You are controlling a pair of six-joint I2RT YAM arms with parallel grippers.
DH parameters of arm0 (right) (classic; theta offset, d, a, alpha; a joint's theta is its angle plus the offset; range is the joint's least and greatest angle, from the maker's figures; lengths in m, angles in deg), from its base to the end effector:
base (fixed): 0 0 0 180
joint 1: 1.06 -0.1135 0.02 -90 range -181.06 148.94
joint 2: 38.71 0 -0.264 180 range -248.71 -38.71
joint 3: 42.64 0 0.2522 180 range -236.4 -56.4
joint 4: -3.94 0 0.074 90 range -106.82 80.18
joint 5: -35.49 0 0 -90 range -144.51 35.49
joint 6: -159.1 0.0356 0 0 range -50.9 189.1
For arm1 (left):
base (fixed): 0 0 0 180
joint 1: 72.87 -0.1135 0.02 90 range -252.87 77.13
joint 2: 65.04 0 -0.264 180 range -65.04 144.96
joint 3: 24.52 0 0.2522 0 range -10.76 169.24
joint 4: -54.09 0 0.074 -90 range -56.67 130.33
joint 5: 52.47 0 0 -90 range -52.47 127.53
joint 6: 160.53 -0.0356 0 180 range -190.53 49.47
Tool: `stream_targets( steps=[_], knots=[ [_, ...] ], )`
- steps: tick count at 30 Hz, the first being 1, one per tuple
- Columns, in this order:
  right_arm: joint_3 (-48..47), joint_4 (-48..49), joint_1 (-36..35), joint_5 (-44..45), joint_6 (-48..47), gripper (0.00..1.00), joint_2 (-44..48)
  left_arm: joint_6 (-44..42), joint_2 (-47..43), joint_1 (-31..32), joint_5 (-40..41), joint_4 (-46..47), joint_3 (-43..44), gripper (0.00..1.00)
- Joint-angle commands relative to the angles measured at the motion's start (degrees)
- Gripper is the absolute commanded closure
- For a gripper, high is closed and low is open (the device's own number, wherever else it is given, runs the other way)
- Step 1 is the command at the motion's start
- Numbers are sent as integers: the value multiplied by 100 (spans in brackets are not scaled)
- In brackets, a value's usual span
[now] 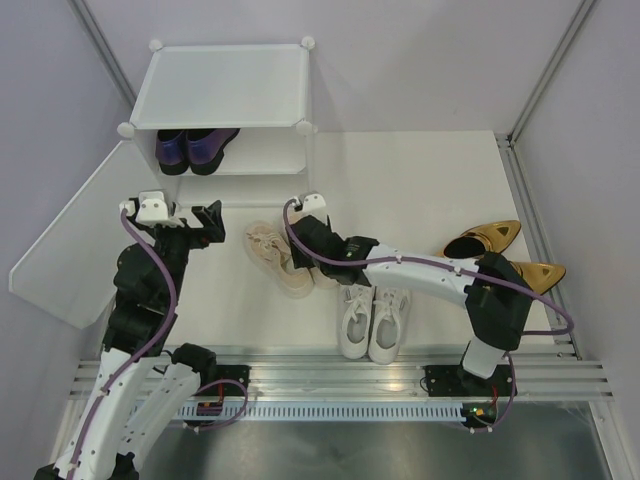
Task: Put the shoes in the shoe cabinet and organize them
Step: Adjust the shoe at the center of the board.
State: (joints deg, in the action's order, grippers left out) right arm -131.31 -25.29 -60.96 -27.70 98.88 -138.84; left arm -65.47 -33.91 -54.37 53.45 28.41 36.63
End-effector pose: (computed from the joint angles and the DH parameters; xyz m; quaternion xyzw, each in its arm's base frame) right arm 0.2114 0.3327 0.2543 -0.1363 0.8788 0.1367 0.4363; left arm 0.1172 -0.0289 0.3844 -0.0221 0.6805 -0.0561 0.7302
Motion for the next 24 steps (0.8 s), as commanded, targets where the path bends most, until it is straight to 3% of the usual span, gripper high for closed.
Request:
stream_targets(
  steps=[1, 7, 13, 17, 24],
  knots=[
    [258, -44, -127, -219, -236, 43, 354, 109, 33, 22, -72, 94, -29, 0],
    [671, 183, -302, -843, -271, 52, 557, 109, 42, 22, -81, 102, -29, 0],
    [1267, 851, -365, -1432, -332, 53, 618, 109, 68, 22, -89, 102, -20, 0],
    [1506, 1221, -365, -1591, -508, 39, 548, 109, 86, 22, -133, 94, -29, 0],
    [1506, 1494, -356, -1573, -789, 33, 179, 118, 121, 22, -168, 102, -29, 0]
  ],
)
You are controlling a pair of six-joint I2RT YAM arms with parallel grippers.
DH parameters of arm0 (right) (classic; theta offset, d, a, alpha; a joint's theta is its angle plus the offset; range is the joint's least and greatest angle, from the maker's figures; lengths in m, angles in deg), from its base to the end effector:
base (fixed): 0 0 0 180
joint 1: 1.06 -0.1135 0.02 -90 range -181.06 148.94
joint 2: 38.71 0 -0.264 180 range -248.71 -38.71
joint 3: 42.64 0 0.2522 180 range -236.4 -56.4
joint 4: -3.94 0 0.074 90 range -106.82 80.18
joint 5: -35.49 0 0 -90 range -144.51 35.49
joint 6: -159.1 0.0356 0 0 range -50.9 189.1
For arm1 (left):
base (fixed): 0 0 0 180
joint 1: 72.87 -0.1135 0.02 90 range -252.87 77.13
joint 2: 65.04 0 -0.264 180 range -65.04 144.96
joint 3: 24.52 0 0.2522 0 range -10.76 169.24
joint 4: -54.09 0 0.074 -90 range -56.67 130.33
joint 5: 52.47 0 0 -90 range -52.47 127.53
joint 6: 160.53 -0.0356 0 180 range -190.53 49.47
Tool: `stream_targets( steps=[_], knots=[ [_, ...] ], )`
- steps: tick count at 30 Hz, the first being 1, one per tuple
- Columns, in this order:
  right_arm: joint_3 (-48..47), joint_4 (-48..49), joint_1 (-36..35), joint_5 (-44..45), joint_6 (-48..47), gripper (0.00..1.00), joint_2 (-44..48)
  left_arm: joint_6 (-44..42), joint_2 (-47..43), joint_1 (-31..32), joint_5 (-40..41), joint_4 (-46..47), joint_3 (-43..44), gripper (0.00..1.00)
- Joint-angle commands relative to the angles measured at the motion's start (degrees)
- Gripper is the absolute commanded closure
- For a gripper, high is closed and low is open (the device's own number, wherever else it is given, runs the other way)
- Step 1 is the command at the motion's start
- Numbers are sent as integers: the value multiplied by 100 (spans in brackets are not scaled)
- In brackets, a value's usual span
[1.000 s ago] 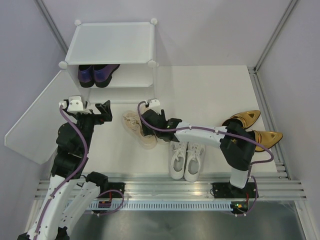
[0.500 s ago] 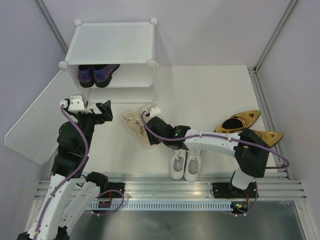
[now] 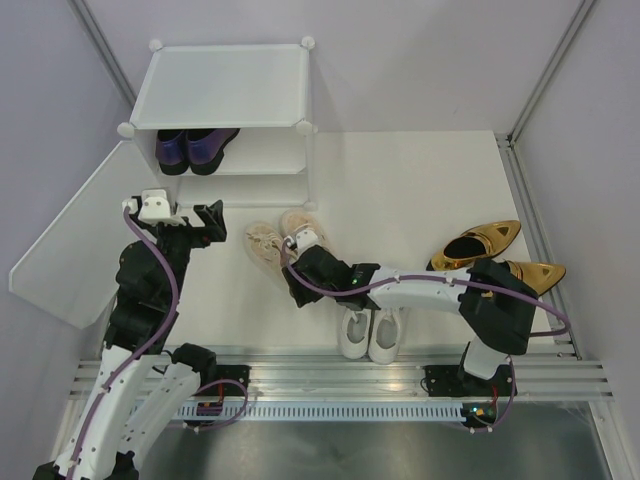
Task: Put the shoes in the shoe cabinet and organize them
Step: Adjust the shoe at the center of the board.
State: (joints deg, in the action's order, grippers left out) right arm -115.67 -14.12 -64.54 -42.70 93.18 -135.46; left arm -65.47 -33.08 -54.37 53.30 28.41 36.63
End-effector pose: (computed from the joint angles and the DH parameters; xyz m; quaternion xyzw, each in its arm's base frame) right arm 0.1686 0.3216 0.2017 -0.2665 0.8689 0.2133 0.3583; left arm 0.1209 -0.0302 0.3829 -0.0198 0.6857 -0.0553 0.7255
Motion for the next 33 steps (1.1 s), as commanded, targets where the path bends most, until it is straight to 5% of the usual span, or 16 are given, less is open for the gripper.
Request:
stream_targets(
  steps=[1, 33],
  knots=[
    [-94, 385, 11, -83, -245, 33, -203, 118, 29, 31, -153, 94, -29, 0],
    [-1519, 1880, 99, -1551, -588, 28, -1751, 83, 187, 136, -74, 94, -55, 0]
  ],
)
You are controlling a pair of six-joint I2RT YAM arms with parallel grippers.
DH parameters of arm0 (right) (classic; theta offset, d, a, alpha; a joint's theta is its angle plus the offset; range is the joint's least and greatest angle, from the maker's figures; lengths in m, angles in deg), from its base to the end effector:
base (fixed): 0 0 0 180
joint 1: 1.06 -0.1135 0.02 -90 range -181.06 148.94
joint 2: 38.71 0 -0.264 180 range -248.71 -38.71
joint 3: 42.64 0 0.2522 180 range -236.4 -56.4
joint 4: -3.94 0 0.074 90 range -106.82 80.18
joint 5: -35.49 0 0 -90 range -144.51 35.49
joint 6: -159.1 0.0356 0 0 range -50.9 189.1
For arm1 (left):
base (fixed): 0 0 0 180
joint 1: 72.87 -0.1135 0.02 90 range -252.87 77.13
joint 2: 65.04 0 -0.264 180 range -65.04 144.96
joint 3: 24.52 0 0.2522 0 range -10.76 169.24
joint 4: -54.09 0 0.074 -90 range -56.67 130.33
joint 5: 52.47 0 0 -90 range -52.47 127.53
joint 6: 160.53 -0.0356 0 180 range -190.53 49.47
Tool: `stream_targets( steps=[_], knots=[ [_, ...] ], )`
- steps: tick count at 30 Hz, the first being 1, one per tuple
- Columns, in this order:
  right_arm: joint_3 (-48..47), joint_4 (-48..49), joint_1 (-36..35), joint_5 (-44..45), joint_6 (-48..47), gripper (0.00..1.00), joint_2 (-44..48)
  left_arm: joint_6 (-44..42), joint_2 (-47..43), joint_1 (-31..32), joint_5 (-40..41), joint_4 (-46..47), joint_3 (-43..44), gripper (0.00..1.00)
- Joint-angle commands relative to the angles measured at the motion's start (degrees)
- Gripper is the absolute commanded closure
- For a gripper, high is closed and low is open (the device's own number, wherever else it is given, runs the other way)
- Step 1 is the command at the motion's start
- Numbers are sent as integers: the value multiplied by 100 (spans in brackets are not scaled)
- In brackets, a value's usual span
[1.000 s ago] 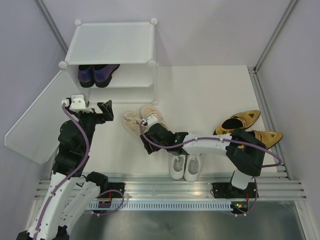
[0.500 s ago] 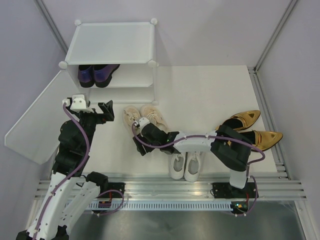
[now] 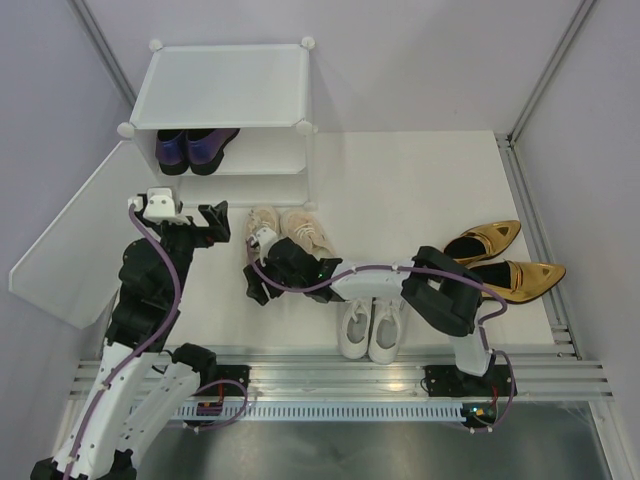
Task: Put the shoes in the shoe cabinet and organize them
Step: Adjust the shoe at the center of the board, then pick up the shoe from the center of the board.
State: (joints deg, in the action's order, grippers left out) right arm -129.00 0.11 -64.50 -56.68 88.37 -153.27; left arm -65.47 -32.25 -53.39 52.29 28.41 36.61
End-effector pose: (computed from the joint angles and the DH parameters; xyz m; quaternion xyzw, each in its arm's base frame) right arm 0.1977 0.3985 0.1763 -0.3373 0.8070 0.3325 0.3527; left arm 0.1240 -0.0343 0.3812 -0.0062 0.6910 -0.0658 0.7198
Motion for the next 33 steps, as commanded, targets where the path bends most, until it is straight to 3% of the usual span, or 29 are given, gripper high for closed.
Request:
stream_targets(
  steps=[1, 8, 19, 26, 33],
  knots=[
    [-98, 483, 121, -160, -99, 28, 109, 74, 122, 38, 35, 94, -53, 0],
    [764, 273, 376, -29, 225, 28, 1513, 144, 332, 47, 0, 59, -35, 0],
    [168, -1327, 429, 2378, 1650, 20, 4001, 232, 789, 47, -88, -82, -9, 1],
    [-571, -1969, 420, 2889, 2055, 10, 4635, 285, 1879, 29, -624, -741, 544, 0],
    [-650, -1960, 429, 3215, 1844, 8, 4856, 320, 1888, -85, -852, -566, 413, 0]
  ],
)
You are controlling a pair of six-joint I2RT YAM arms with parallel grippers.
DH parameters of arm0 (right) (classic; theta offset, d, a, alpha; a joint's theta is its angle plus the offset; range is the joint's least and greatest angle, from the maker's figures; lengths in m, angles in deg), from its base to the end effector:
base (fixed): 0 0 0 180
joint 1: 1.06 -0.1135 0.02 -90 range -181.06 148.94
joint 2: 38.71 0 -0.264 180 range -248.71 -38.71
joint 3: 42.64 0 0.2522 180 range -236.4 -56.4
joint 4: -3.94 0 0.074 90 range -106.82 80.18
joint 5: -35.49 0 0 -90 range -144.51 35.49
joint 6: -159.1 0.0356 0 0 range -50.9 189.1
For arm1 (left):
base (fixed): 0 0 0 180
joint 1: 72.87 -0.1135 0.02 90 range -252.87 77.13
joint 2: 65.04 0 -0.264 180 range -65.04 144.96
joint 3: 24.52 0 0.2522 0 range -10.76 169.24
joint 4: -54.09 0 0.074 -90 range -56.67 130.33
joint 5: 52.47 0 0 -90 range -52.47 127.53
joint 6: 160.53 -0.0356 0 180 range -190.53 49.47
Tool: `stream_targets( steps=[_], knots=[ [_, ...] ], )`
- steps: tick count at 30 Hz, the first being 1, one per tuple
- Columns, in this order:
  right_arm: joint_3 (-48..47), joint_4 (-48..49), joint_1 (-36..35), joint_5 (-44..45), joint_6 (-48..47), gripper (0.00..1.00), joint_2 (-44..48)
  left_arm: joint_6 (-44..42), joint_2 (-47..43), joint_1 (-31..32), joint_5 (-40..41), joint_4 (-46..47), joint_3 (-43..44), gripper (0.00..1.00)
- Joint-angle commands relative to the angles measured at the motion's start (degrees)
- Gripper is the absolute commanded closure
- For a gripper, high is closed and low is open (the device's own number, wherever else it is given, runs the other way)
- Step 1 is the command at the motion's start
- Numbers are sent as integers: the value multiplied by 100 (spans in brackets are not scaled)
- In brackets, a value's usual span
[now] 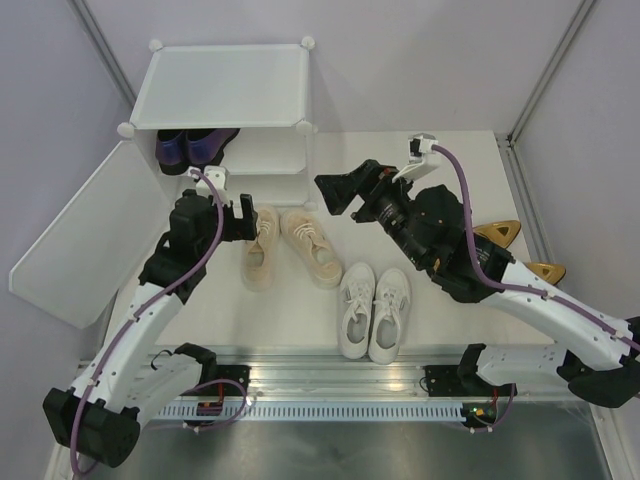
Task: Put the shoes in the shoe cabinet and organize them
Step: Pick up the shoe from the center of the board.
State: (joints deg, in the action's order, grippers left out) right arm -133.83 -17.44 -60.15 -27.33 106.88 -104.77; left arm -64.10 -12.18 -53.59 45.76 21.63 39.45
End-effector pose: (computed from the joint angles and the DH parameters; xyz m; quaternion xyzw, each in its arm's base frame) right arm 0.1407 0.2033 0.4688 0.0457 0.6847 0.4242 0.5909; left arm 0.1997 -0.0645 0.3328 0.0520 0.8231 -0.0674 0.5615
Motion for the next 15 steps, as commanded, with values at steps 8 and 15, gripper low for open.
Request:
stream_targets(
  steps=[8, 15],
  knots=[
    [-237, -196, -6, 262, 27, 7, 32, 191, -83, -101, -278, 112, 138, 0],
    [-116, -425, 143, 314, -51, 5, -162, 226, -13, -101, -296, 112, 120, 0]
  ],
)
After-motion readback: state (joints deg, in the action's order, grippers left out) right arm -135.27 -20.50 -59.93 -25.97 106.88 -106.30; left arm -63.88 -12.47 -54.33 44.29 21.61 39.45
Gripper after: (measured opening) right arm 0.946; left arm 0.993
